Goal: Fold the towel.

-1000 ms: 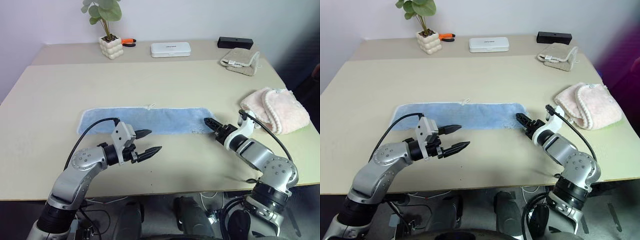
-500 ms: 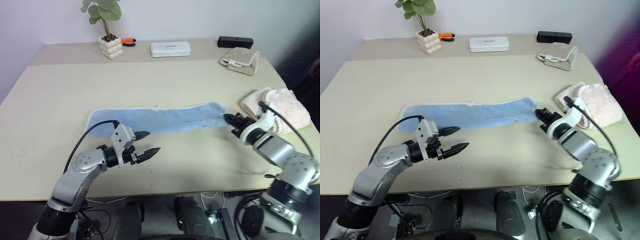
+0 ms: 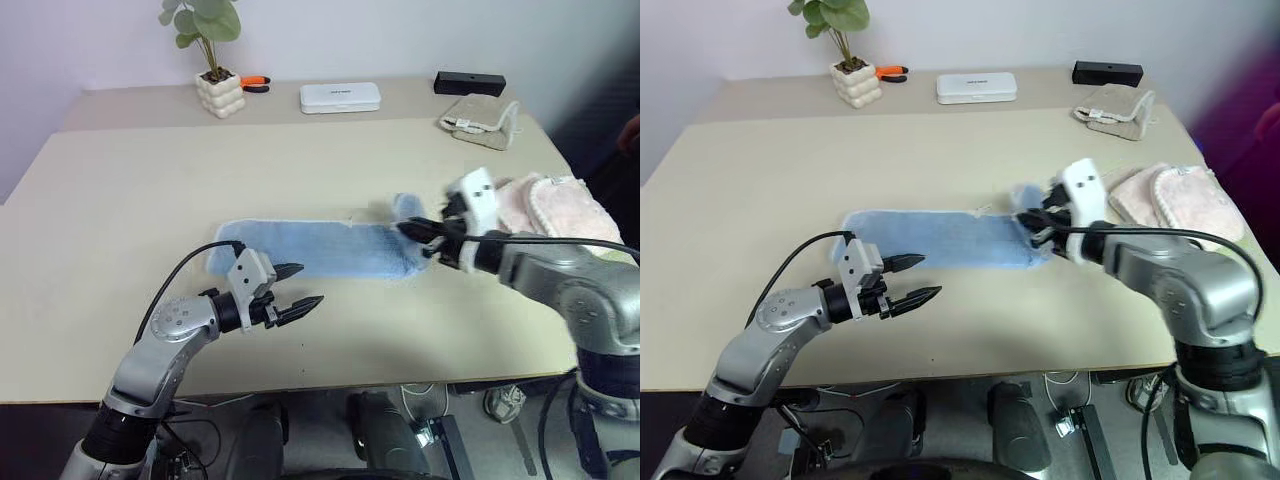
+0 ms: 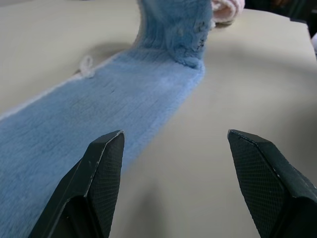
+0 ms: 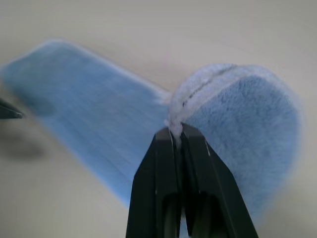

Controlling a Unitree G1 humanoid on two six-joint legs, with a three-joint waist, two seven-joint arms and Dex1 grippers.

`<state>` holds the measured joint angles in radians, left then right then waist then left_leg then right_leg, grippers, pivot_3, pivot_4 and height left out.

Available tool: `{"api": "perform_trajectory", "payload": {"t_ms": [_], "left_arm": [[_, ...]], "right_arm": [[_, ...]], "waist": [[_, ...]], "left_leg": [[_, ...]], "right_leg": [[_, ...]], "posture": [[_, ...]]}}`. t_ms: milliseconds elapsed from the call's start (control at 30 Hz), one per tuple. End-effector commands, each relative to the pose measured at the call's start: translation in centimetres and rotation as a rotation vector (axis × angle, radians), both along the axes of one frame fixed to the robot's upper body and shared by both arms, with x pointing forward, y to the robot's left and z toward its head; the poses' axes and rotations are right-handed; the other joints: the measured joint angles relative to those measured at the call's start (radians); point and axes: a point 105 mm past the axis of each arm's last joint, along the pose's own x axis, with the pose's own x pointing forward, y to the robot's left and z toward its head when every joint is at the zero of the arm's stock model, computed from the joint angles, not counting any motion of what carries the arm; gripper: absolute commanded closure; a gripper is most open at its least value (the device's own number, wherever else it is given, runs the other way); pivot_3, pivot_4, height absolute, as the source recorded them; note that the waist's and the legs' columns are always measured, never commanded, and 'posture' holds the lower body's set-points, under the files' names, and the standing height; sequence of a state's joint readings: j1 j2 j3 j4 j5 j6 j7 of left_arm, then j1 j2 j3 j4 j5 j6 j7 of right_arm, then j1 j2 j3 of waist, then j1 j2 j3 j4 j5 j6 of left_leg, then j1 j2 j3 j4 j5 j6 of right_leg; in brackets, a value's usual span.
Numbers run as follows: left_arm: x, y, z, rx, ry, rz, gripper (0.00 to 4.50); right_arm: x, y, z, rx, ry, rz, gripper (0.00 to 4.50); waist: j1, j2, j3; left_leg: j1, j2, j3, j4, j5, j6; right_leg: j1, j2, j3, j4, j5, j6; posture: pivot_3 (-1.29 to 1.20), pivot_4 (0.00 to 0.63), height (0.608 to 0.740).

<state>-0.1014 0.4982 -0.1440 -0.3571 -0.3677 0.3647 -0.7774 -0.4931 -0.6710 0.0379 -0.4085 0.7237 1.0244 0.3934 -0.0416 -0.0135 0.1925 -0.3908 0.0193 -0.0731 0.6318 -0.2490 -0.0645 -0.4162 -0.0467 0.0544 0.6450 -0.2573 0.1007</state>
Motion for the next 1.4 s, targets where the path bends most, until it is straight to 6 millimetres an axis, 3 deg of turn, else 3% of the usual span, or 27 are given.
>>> {"api": "perform_trajectory", "payload": {"t_ms": [33,167,300,400,533,567,667,700,767,900,1000,1100,1200,1300,1367,1400], "left_arm": [[-0.5,-0.8,0.9,-0.019,-0.043,-0.01,1.08],[-0.8,-1.0,0.8,-0.026,-0.036,0.007,1.08],[-1.0,-0.7,0.4,-0.016,-0.025,0.019,1.08],[-1.1,-0.7,0.3,-0.014,-0.018,0.022,1.08],[-1.1,-0.7,0.2,-0.016,-0.01,0.02,1.08],[-1.1,-0.6,0.2,-0.02,-0.006,0.024,1.08],[-1.1,-0.2,0.2,-0.033,0.006,0.049,1.08],[-1.1,0.0,0.1,-0.036,0.011,0.06,1.08],[-1.1,0.4,-0.1,-0.033,0.019,0.075,1.08],[-1.4,0.7,-0.7,-0.024,0.044,0.1,1.08],[-1.5,0.8,-0.9,-0.035,0.057,0.117,1.08],[-0.6,2.0,-1.0,-0.053,0.053,0.25,1.08],[-0.3,2.8,-0.8,-0.106,0.078,0.335,1.08],[-0.6,4.3,-0.2,-0.182,0.113,0.453,1.08],[-0.8,5.1,-0.2,-0.227,0.154,0.508,1.08],[-0.9,5.4,-0.2,-0.25,0.176,0.532,1.08]], "right_arm": [[0.3,2.9,-1.3,-0.05,-0.027,0.076,4.45],[0.3,4.2,-3.2,-0.054,0.005,0.106,4.45],[0.8,4.0,-3.6,-0.043,0.014,0.067,4.45],[0.9,3.9,-3.0,-0.001,0.014,0.065,3.68],[-0.5,3.8,-1.1,0.028,-0.065,0.133,1.68],[-1.0,3.5,-0.5,0.033,-0.09,0.152,1.36],[-1.4,2.4,0.7,0.059,-0.127,0.154,1.36],[-1.1,1.8,1.0,0.074,-0.134,0.129,1.62],[-0.1,0.8,0.9,0.07,-0.145,0.067,2.37],[2.7,0.0,-0.6,0.024,-0.159,-0.031,4.39],[3.6,0.1,-1.9,-0.002,-0.157,-0.05,4.46],[2.8,1.6,-6.6,-0.069,-0.08,0.042,4.46],[2.5,1.9,-8.7,-0.121,-0.056,0.071,4.46],[2.7,1.9,-7.3,-0.111,-0.114,0.079,4.46],[3.3,1.9,-5.3,-0.09,-0.174,0.077,4.46],[3.4,1.9,-4.1,-0.073,-0.199,0.082,4.23]], "waist": [[0.001,0.0,0.0],[0.005,0.0,0.0],[0.003,0.0,0.0],[0.0,0.0,0.0],[0.003,0.0,0.0],[0.003,0.0,0.0],[0.003,0.0,0.0],[0.002,-0.001,0.0],[-0.001,-0.001,0.0],[-0.002,-0.001,0.0],[-0.001,0.0,0.0],[-0.001,-0.001,0.0],[-0.001,-0.001,0.0],[-0.002,-0.001,-0.001],[-0.002,-0.001,-0.001],[-0.002,-0.001,0.0]], "left_leg": [[0.0,0.0,0.0,0.0,0.0,0.0],[-0.001,0.0,0.0,0.0,0.0,0.0],[-0.001,0.0,0.0,0.0,0.0,0.0],[0.0,0.0,0.0,0.0,0.0,0.0],[-0.001,0.0,0.0,0.0,0.0,0.0],[-0.001,0.0,0.0,0.0,0.0,0.0],[-0.001,0.0,0.0,0.0,0.0,0.0],[-0.001,0.0,0.0,0.0,0.0,0.0],[0.0,0.0,0.0,0.0,0.0,0.0],[0.0,0.0,0.0,-0.001,0.0,0.0],[0.0,0.0,0.0,-0.001,0.0,0.0],[0.0,0.0,0.0,-0.001,0.0,0.0],[0.0,0.0,0.0,0.0,0.0,0.0],[0.0,0.0,0.0,0.0,0.0,0.0],[0.001,0.0,-0.001,0.0,0.0,0.0],[0.001,0.0,-0.001,0.0,0.0,0.0]], "right_leg": [[0.0,0.0,0.0,0.0,0.0,0.0],[0.0,-0.001,0.0,0.0,0.0,0.0],[-0.001,0.0,0.0,0.0,0.0,0.0],[-0.001,0.0,0.0,0.001,0.0,0.0],[-0.001,0.0,0.0,0.0,0.0,0.0],[-0.001,0.0,0.0,0.0,0.0,0.0],[-0.001,0.0,0.0,0.0,0.0,0.0],[-0.001,0.0,0.0,0.0,0.0,0.0],[-0.001,0.0,0.0,0.0,0.0,0.0],[-0.001,0.0,0.0,0.0,0.0,0.0],[-0.001,0.0,0.0,0.0,0.0,0.0],[-0.001,0.0,0.0,0.0,0.0,0.0],[-0.001,0.0,0.0,0.0,0.0,0.0],[0.0,-0.001,0.0,0.001,0.0,0.0],[0.0,0.0,0.0,0.001,0.0,0.0],[0.0,0.0,0.0,0.001,0.0,0.0]], "posture": [[0.0,0.15,0.737],[0.0,0.15,0.737],[0.0,0.15,0.737],[0.0,0.15,0.737],[0.0,0.15,0.737],[0.0,0.15,0.737],[0.0,0.15,0.737],[0.0,0.15,0.737],[0.0,0.15,0.737],[0.0,0.15,0.737],[0.0,0.15,0.737],[0.0,0.15,0.737],[0.0,0.15,0.737],[0.0,0.15,0.737],[0.0,0.15,0.737],[0.0,0.15,0.737]]}}
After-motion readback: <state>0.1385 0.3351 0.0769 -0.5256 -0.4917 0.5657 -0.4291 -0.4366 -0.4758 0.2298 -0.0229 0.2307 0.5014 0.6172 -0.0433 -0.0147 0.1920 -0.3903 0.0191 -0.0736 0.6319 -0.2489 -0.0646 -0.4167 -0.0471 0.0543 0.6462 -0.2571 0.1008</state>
